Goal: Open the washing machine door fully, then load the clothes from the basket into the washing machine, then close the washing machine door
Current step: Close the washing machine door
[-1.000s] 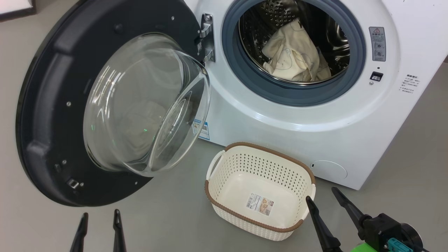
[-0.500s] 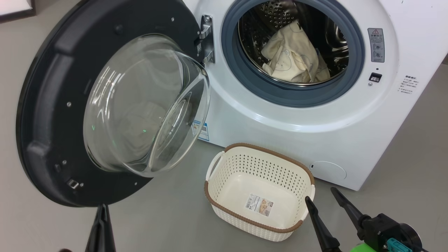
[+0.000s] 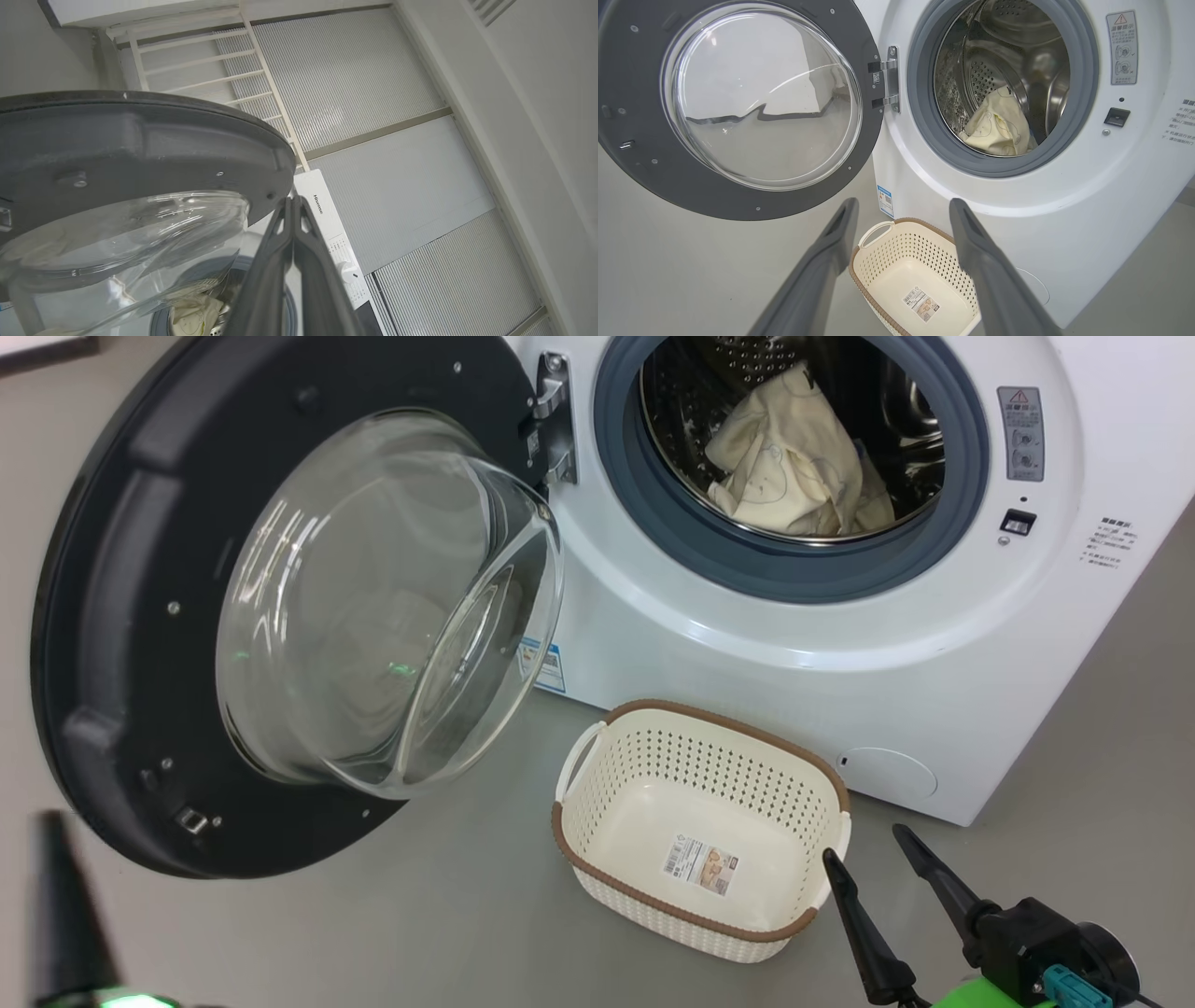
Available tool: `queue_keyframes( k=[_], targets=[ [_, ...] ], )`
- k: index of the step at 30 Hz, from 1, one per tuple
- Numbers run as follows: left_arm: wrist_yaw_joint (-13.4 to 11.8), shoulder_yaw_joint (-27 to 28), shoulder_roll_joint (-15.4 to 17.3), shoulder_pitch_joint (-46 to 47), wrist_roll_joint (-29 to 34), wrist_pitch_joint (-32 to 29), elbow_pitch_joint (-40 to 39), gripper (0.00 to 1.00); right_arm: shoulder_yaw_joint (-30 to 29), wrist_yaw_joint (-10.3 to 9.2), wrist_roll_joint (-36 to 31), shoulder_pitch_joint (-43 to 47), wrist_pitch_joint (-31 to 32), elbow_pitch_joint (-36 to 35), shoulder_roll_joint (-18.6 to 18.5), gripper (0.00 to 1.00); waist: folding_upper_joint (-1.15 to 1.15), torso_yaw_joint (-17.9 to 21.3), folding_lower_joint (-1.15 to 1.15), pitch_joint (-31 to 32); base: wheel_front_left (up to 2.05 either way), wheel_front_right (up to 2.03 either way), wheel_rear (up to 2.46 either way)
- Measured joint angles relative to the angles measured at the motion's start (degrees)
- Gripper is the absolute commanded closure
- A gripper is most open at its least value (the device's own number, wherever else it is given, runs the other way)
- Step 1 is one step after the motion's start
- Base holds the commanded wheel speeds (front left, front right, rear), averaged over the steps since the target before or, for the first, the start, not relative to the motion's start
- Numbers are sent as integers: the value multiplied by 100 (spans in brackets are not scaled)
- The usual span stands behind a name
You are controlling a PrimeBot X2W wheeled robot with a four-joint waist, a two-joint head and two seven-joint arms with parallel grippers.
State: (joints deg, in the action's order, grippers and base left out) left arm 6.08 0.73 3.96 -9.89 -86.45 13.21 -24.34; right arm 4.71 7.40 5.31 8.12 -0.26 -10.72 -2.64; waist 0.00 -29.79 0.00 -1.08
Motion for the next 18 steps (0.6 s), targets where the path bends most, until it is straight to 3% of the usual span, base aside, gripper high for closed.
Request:
queue_keyframes(
  k=[5,12,18],
  targets=[
    [73,985,290,328,-910,-66,-196,100,11,0,-70,-14,52,-80,0,0,0,-23,0,-110,0,0,0],
    [51,2064,1261,1297,-1709,-441,597,100,-5,0,-109,-128,152,-199,-91,0,0,-46,0,-295,0,0,0],
    [-492,2080,2326,2312,-2120,-1222,2126,100,-15,0,-116,-143,220,-268,-166,0,0,-49,0,-407,0,0,0]
  ],
)
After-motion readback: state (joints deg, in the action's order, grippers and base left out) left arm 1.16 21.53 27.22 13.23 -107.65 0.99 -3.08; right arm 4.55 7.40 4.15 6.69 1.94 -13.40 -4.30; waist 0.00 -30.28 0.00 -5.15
